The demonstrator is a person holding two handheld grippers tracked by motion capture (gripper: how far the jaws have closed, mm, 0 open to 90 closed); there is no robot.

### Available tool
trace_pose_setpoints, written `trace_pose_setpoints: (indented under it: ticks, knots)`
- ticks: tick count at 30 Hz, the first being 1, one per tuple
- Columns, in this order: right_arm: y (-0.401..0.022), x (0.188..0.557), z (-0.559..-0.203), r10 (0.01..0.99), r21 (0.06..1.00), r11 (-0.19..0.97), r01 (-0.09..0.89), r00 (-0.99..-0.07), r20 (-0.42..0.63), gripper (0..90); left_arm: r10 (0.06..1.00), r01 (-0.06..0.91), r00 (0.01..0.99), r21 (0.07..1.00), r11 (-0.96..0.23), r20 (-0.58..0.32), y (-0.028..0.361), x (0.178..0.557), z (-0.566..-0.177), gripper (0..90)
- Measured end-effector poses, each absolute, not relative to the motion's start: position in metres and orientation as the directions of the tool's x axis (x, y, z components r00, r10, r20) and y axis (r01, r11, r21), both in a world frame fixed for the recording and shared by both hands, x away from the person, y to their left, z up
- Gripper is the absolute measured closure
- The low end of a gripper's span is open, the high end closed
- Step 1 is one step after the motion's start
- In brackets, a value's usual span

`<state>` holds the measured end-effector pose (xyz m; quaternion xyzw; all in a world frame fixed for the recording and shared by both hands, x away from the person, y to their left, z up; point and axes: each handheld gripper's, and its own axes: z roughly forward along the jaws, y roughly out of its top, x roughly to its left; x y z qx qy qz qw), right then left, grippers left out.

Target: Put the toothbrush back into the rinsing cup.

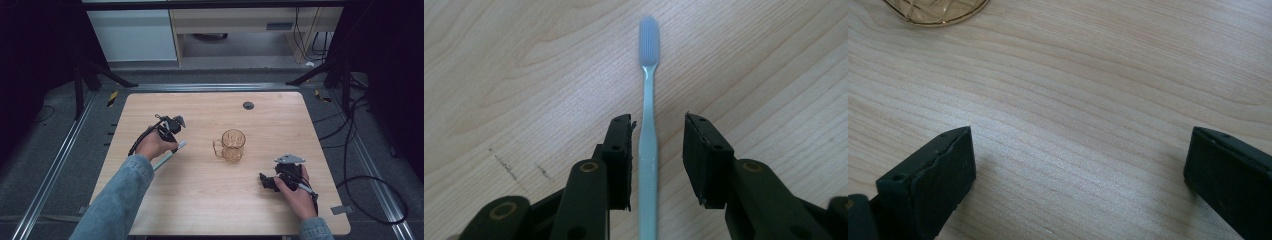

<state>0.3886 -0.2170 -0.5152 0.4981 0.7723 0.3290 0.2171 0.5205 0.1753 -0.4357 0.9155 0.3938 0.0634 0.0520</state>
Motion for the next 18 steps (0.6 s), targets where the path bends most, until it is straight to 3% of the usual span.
trace_pose_setpoints:
  ticks: [18]
  knots:
    - [-0.218, 0.389, -0.516, 0.911, 0.727, 0.292, 0.622, -0.413, -0.013, 0.6, 0.734, 0.728, 0.677, 0.099, -0.679, 0.056, 0.179, 0.524, -0.454, 70.3]
